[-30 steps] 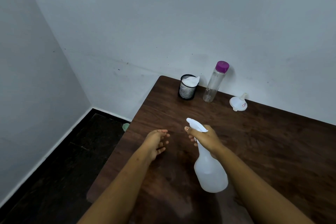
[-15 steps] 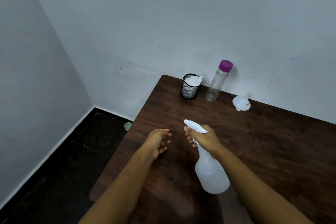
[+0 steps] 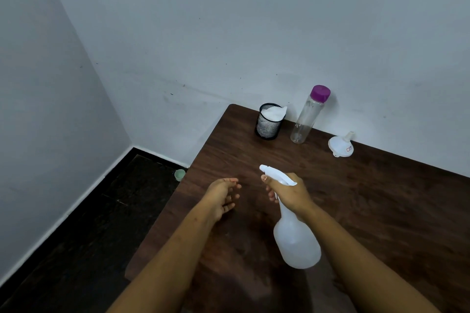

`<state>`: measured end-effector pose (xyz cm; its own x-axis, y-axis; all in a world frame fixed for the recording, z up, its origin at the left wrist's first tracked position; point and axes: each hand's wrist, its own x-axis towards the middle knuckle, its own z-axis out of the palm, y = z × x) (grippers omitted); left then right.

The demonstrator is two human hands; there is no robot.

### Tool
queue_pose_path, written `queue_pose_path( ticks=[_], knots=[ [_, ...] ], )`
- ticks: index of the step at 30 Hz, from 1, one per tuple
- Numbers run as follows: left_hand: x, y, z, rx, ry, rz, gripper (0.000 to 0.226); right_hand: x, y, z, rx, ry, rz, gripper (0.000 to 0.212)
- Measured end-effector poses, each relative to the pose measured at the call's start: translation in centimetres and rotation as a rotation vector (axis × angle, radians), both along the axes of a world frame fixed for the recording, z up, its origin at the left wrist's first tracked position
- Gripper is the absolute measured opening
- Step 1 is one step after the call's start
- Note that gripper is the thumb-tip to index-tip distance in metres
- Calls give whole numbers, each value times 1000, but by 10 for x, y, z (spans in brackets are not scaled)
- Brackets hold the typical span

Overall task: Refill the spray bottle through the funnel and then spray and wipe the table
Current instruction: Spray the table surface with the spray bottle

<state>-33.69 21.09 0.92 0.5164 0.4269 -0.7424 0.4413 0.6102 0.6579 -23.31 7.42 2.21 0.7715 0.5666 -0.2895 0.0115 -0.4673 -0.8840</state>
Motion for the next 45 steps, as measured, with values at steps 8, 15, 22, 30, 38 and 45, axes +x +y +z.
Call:
queue_pose_path(
  ticks=[8, 15, 22, 30, 38, 45],
  knots=[
    [3, -2, 3, 16, 6, -15, 19, 4, -2, -1, -8, 47, 122, 29],
    [7, -9, 6, 39, -20, -51, 21, -3, -3, 1, 6, 29, 94, 43],
    [25, -28, 13, 80, -46, -131, 19, 0, -22, 6, -52, -284, -84, 27],
    [65, -69, 13, 111, -101, -214, 19, 16, -53, 9, 83, -117, -224, 21],
    [131, -123, 26, 184, -200, -294, 20, 70, -118, 29, 190, -194, -342, 13],
    [199, -178, 43, 227, -221, -387, 17, 158, -175, 50, 127, -273, -486, 15]
  ],
)
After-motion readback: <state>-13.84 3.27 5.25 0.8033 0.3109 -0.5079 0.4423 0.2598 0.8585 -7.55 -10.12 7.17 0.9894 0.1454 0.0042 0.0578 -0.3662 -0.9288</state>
